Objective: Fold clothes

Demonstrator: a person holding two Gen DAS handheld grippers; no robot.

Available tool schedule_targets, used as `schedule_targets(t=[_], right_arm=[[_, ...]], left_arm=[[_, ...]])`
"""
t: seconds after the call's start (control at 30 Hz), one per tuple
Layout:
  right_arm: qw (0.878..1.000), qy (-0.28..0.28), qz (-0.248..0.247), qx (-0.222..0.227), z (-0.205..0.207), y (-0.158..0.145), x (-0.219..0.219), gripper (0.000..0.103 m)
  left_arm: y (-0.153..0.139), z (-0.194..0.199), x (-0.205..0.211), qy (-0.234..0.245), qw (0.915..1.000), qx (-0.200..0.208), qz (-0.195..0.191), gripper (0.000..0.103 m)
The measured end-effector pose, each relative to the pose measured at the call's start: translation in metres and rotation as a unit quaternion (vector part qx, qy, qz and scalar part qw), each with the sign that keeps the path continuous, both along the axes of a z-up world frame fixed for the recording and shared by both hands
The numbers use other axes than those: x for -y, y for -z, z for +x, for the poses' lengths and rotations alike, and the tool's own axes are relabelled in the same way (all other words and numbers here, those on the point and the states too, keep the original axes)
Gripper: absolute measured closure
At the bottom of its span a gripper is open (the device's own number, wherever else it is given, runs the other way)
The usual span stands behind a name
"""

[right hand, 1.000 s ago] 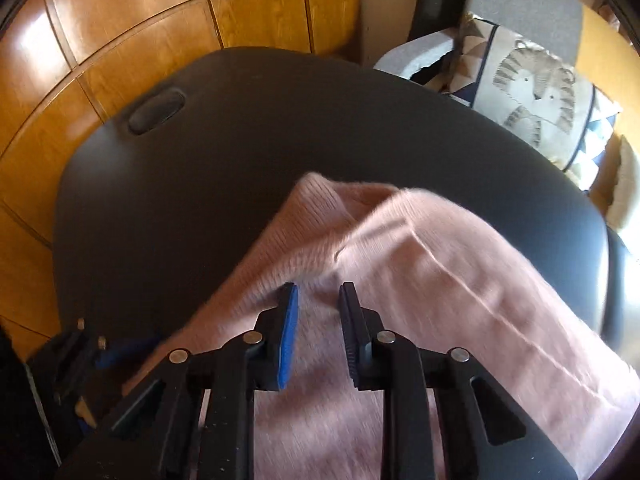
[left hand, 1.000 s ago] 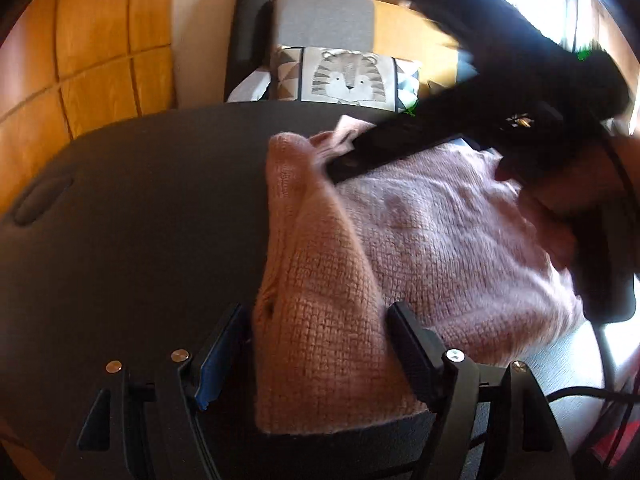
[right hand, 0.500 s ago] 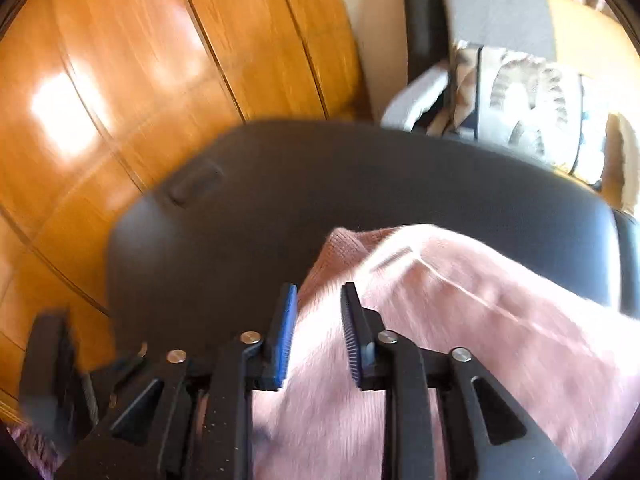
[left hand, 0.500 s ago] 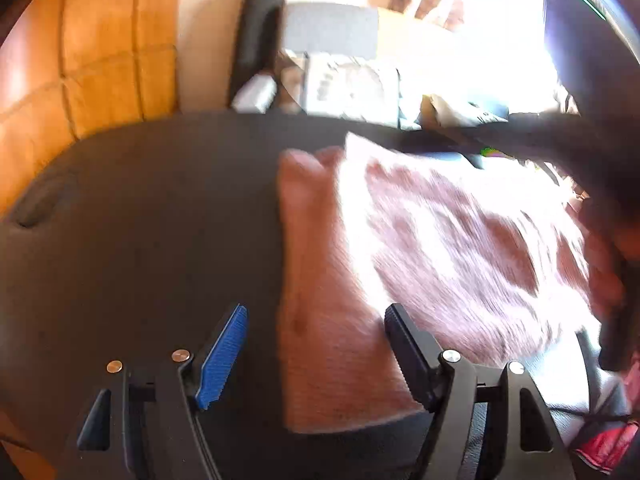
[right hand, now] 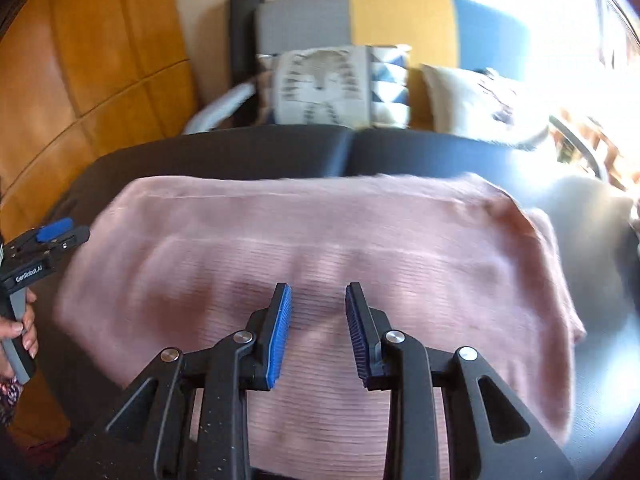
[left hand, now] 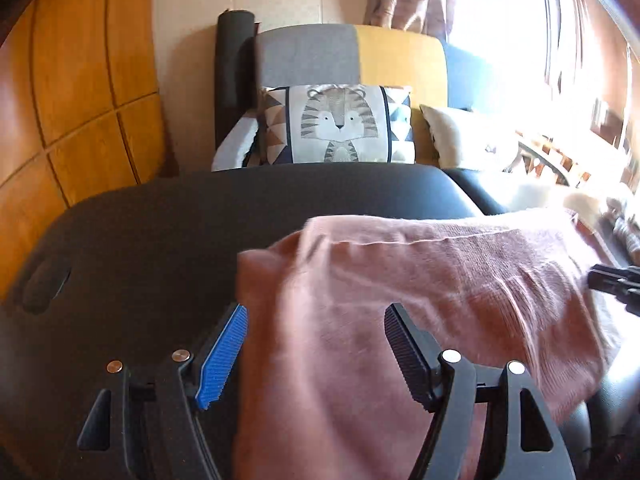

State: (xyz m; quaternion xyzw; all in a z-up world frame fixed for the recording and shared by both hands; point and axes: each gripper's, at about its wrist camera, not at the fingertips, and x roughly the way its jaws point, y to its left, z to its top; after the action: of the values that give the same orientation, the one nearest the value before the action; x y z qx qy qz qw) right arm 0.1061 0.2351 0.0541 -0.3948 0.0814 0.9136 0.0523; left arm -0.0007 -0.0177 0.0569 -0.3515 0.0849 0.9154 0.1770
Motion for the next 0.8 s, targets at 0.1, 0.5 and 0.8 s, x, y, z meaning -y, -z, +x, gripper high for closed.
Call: schedule_targets(t=[0.1,0.5,0.8], right_arm=[[1.000,0.017,0.002,-0.002,0.002,0.006,-0.027,0.072],[0.996,0.058,-0.057,-0.044,0.018,-0.003,-0.096,0.067],[0.993,0.092,-0.070,0.016,-0.037,0.023,-0.157,0.069]], left_arm=[[0.014,-0.003,-0.020,0.004,0.9997,0.010,-0.022,0.030],[0.023,-0.036,-0.028,-0.032,0.9970,0.049,-0.050,0.029],[0.031,-0.068,-0.023,-0.081,0.9938,0.067,-0.036,0.023]])
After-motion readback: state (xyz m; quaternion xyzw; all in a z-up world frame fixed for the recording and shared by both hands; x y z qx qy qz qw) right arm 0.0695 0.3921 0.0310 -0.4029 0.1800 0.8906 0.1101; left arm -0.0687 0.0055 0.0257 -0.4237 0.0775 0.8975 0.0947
